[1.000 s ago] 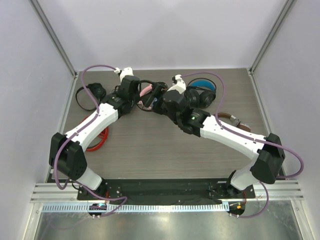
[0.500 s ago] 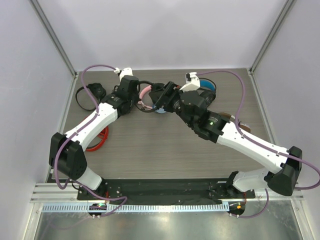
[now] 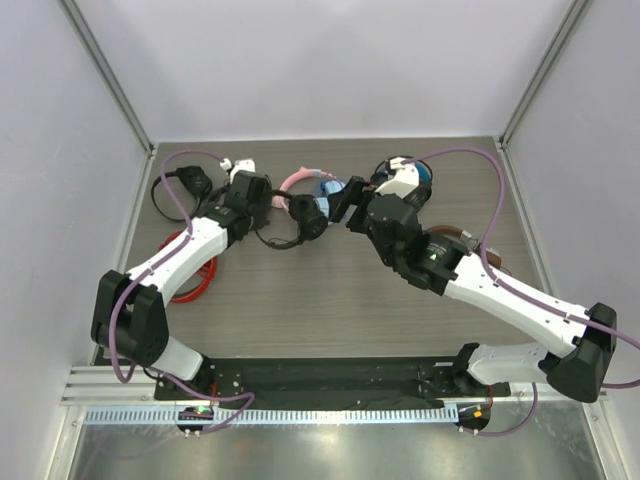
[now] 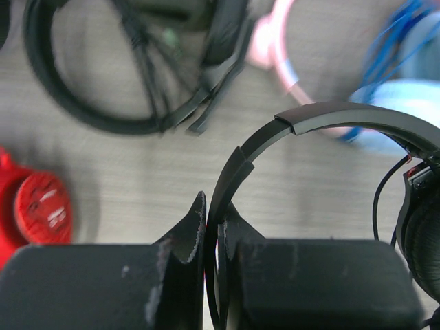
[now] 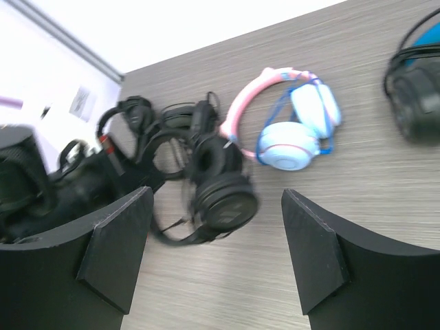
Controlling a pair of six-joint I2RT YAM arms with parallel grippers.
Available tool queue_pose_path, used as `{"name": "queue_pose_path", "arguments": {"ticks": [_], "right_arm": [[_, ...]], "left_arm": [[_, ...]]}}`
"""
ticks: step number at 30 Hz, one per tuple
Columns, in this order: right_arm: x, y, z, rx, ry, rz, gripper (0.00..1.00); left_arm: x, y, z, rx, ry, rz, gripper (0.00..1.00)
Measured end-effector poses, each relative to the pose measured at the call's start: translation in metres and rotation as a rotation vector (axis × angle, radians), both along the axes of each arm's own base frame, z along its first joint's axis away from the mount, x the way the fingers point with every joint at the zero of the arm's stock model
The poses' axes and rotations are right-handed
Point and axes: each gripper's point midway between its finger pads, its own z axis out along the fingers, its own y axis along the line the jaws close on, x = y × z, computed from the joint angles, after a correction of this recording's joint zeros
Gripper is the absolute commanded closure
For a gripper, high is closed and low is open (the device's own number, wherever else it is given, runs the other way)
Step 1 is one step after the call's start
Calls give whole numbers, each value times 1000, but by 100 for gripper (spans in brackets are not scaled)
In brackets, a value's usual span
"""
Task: Wrap the headphones
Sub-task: Place the headphones on the table
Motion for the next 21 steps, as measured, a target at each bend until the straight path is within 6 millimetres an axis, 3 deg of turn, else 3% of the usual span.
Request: {"name": "queue_pose_path", "arguments": {"ticks": [8, 21], "right_arm": [[4, -15, -14, -71, 14, -34, 18], [14, -44, -36, -127, 54, -92, 17]], "left_arm": [[-35, 32, -38, 22, 89, 47, 100], [-62, 55, -88, 41, 141, 175, 97]]}}
